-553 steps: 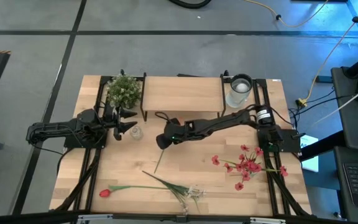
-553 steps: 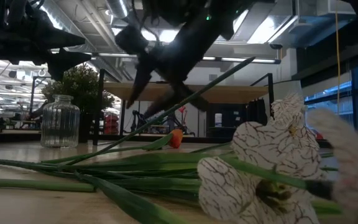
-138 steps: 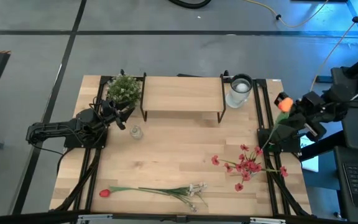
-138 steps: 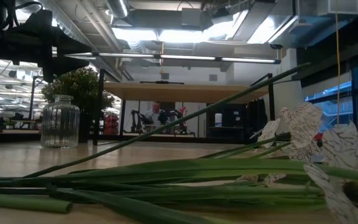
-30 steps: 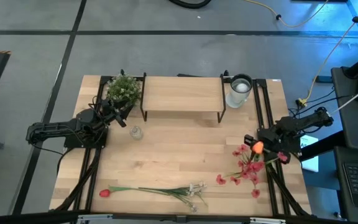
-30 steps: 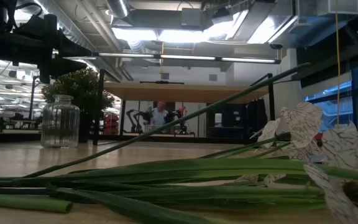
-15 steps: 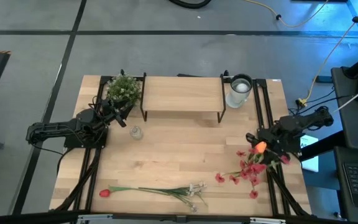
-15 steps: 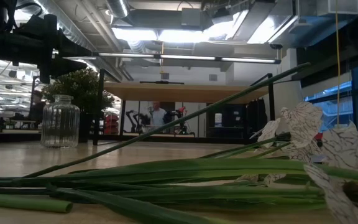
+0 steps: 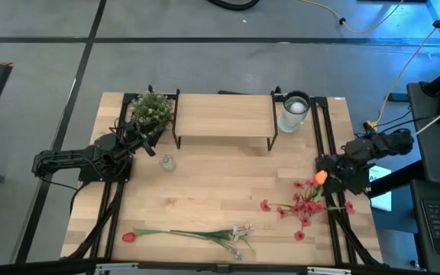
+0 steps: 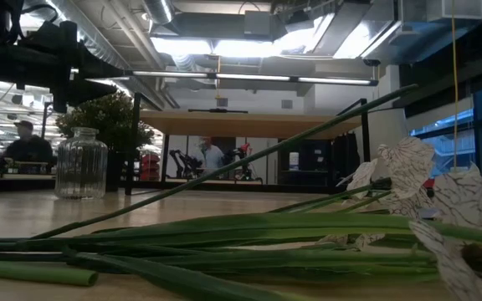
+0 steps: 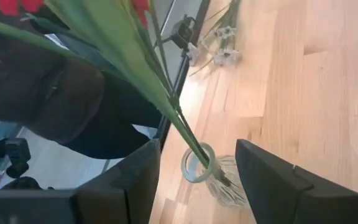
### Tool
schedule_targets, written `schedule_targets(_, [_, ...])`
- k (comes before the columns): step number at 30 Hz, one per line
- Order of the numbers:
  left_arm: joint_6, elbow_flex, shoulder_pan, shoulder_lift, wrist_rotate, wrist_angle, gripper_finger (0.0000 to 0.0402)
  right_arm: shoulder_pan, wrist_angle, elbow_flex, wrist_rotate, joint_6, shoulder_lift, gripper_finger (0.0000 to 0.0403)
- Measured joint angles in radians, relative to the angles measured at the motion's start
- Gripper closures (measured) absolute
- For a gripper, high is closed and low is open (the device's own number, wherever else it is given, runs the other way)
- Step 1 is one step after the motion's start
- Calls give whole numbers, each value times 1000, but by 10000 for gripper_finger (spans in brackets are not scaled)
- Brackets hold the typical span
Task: Pick and place flowers into a vace then onto a shelf
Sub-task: Put the bottom transparent flower vase on the shelf
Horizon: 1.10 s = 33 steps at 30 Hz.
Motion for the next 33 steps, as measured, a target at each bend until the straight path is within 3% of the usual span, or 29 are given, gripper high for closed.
schedule_targets(11, [0,0,0,0,0,-8,166,6,-16,65,-29,51,235,193])
schedule_targets(15, [0,0,0,0,0,-8,166,31,-201,182,-20,102,352,193])
schedule_targets(21, [0,0,0,0,1,-8,166,70,-438,351,90,254,446,193])
schedule_targets(24, [0,0,0,0,1,-8,166,93,-457,364,109,314,474,193])
schedule_targets(33, [0,0,0,0,23,-9,166,244,-373,328,124,230,610,193])
